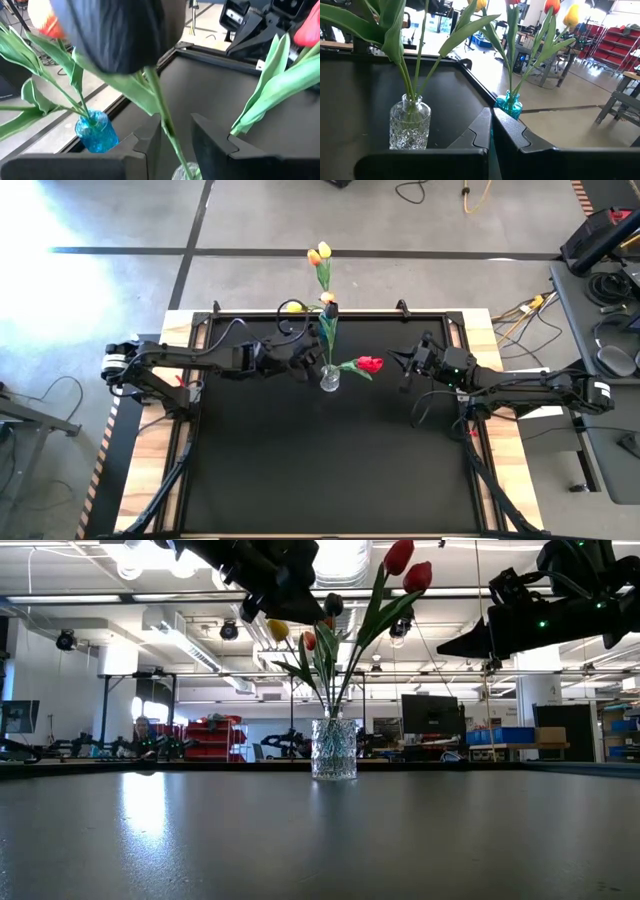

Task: Sort flowers into vase by color
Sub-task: Put the black tulip into the transparent vase

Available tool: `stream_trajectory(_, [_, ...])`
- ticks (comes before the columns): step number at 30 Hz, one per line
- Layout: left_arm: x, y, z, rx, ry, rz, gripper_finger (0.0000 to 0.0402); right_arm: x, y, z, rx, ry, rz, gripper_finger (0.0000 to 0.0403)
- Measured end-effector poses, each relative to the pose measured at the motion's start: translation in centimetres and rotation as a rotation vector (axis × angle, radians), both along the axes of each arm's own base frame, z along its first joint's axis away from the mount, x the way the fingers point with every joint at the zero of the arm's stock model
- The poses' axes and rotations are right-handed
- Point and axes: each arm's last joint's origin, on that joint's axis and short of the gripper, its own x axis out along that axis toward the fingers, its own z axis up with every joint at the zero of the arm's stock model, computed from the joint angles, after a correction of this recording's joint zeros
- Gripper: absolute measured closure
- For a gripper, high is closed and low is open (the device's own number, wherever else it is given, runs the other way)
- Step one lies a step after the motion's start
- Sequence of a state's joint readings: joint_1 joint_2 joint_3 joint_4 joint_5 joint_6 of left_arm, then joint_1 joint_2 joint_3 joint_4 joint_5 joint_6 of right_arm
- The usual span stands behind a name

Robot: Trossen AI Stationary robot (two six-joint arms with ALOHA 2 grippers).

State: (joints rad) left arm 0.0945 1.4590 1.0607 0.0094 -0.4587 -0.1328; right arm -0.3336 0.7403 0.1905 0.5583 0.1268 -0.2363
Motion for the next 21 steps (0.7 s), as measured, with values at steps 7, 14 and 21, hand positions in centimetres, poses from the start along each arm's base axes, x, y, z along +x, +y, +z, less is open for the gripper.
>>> stream_trajectory(7, [-0.1,0.0,-0.2,-0.007,0.020,0.004,0.0348,0.0,0.0,0.0,-0.004,0.002,0.000,0.0394])
stream_trajectory(14, [0.0,0.0,-0.3,-0.008,0.018,0.006,0.0397,0.0,0.0,0.0,-0.009,0.004,0.001,0.0394])
stream_trajectory(21, [0.9,0.1,-1.2,-0.006,0.019,0.016,0.0400,0.0,0.0,0.0,-0.009,0.005,0.000,0.0394])
